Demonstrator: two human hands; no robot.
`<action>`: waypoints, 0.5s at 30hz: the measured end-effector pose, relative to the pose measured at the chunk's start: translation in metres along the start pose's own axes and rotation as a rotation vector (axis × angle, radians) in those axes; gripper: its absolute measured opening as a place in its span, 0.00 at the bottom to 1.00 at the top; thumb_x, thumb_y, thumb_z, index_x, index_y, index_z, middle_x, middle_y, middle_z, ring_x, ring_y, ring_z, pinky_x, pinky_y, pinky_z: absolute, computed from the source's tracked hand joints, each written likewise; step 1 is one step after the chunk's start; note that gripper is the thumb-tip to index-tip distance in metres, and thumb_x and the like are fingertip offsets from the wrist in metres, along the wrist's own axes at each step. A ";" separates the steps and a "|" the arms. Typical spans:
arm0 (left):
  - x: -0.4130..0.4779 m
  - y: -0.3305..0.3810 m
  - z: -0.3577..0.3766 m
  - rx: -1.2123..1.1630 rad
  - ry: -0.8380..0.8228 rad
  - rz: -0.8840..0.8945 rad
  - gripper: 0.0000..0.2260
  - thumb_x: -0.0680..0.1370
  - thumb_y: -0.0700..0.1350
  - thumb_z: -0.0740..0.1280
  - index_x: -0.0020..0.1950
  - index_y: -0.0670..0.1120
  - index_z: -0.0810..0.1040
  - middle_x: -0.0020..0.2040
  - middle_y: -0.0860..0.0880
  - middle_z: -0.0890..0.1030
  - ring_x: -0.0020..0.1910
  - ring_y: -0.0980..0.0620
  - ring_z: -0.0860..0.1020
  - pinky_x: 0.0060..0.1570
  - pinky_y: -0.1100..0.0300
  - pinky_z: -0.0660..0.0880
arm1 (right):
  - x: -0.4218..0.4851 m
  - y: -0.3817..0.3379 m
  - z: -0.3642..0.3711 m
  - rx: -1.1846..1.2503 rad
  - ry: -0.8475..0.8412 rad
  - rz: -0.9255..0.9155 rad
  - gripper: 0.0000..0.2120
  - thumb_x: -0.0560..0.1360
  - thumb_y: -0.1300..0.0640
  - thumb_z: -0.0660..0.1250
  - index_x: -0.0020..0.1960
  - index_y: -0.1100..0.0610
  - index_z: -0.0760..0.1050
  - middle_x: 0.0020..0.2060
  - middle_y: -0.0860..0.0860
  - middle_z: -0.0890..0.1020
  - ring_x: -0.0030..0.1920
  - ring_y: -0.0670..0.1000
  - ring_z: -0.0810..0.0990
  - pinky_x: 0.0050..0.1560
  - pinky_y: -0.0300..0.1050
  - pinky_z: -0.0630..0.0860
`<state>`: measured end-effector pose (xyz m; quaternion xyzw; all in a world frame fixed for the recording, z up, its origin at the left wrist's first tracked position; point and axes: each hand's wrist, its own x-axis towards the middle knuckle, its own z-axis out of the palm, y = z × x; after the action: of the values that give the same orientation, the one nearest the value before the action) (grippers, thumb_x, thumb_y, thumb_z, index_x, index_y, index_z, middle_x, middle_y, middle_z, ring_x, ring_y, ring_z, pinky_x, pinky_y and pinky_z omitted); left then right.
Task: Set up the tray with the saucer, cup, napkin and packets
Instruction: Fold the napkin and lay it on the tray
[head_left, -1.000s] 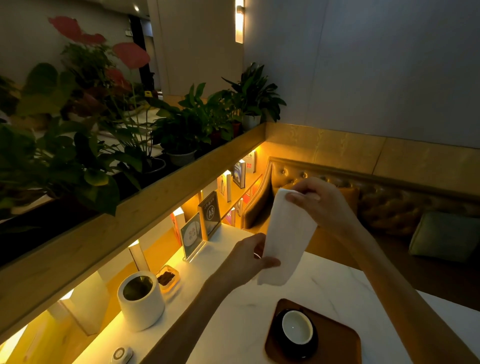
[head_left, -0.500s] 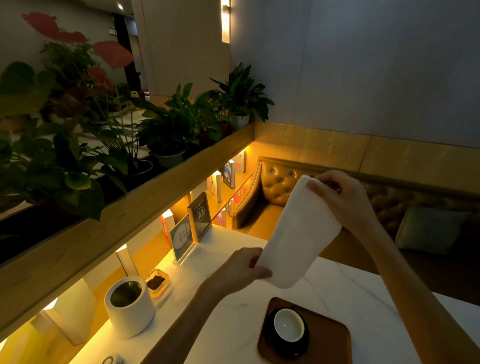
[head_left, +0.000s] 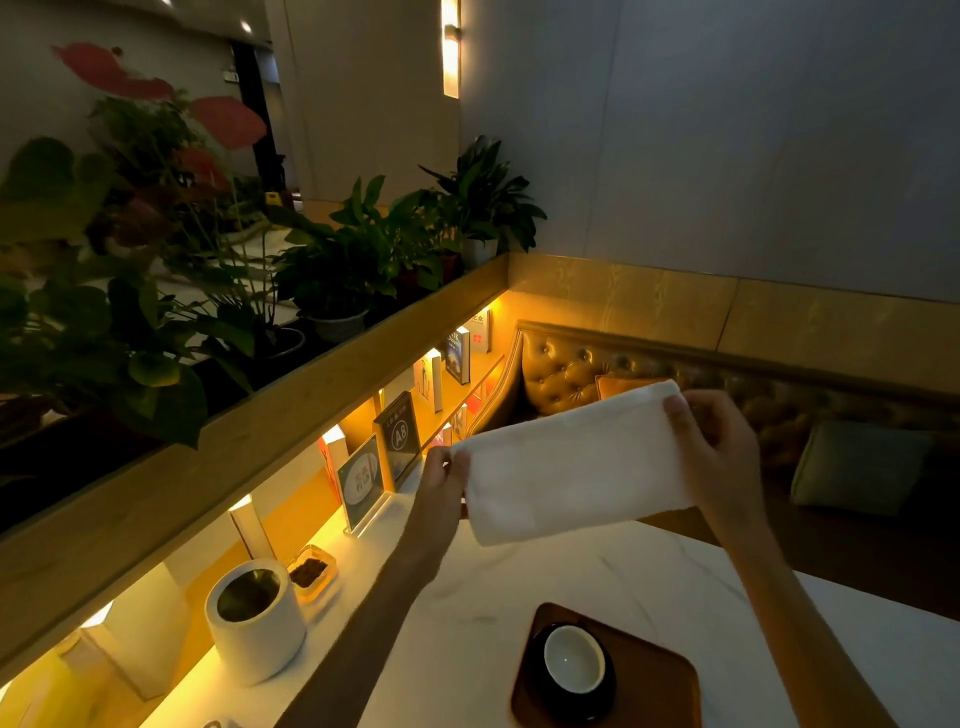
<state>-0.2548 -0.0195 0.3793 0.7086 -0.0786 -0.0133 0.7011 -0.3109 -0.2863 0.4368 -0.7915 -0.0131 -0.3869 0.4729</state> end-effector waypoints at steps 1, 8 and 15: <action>-0.001 0.000 0.007 0.045 0.071 0.041 0.12 0.83 0.54 0.54 0.62 0.50 0.68 0.52 0.55 0.76 0.50 0.57 0.79 0.39 0.65 0.77 | -0.004 0.001 0.003 0.007 0.039 0.005 0.05 0.78 0.48 0.62 0.53 0.47 0.71 0.44 0.41 0.79 0.43 0.39 0.81 0.32 0.31 0.78; -0.003 0.001 0.015 0.339 0.216 0.365 0.02 0.82 0.53 0.55 0.54 0.57 0.63 0.46 0.62 0.71 0.43 0.63 0.78 0.27 0.73 0.72 | -0.025 0.013 -0.001 -0.005 0.234 0.067 0.03 0.78 0.46 0.62 0.51 0.42 0.71 0.41 0.35 0.78 0.42 0.39 0.80 0.34 0.36 0.76; 0.006 0.003 0.019 0.194 0.132 0.170 0.08 0.82 0.51 0.60 0.56 0.49 0.73 0.47 0.56 0.76 0.45 0.58 0.79 0.37 0.67 0.73 | -0.041 0.036 0.003 0.059 0.195 0.305 0.05 0.77 0.45 0.64 0.48 0.45 0.74 0.42 0.48 0.80 0.45 0.55 0.81 0.41 0.49 0.78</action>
<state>-0.2514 -0.0392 0.3822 0.7633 -0.0928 0.1005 0.6314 -0.3241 -0.2899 0.3839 -0.7288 0.1416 -0.3854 0.5480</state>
